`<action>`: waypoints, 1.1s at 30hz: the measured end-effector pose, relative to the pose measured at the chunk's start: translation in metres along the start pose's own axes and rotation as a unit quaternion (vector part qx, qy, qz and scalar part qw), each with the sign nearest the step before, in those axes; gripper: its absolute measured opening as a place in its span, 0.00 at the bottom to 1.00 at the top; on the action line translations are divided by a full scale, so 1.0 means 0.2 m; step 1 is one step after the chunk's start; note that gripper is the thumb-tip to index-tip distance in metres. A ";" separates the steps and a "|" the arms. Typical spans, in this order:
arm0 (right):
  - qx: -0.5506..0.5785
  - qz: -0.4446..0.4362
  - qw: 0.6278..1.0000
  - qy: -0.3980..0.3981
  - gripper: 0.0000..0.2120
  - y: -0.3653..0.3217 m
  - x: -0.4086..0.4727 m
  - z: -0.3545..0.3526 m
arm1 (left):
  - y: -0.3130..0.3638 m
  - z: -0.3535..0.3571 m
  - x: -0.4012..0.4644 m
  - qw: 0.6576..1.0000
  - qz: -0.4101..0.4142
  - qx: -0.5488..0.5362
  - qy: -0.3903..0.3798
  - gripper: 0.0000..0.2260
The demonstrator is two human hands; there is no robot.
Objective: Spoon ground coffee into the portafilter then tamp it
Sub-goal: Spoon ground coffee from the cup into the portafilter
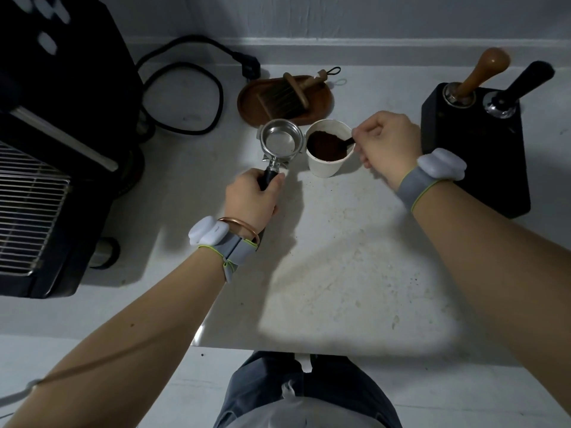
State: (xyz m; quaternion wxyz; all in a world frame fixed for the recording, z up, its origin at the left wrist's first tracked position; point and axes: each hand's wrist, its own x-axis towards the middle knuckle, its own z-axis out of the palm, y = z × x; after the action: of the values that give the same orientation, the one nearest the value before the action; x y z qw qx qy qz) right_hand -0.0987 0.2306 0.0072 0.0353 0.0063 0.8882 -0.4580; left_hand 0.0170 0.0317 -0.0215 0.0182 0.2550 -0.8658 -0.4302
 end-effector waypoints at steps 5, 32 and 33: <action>0.110 0.085 0.990 -0.011 0.06 -0.03 0.00 0.01 | -0.01 -0.01 0.00 1.000 -0.002 0.000 0.000 0.15; 0.313 0.147 0.938 -0.018 0.04 -0.10 -0.08 -0.13 | 0.04 -0.08 -0.14 0.999 0.004 0.019 -0.046 0.14; 0.313 0.135 0.940 -0.025 0.04 -0.12 -0.09 -0.13 | 0.04 -0.09 -0.14 0.999 0.004 0.022 -0.048 0.14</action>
State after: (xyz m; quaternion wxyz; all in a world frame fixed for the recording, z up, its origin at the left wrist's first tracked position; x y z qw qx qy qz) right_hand -0.0839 0.2377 0.0420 0.1151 0.1254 0.6900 -0.7035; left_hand 0.0428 0.0360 0.0010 -0.0278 0.2311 -0.8758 -0.4229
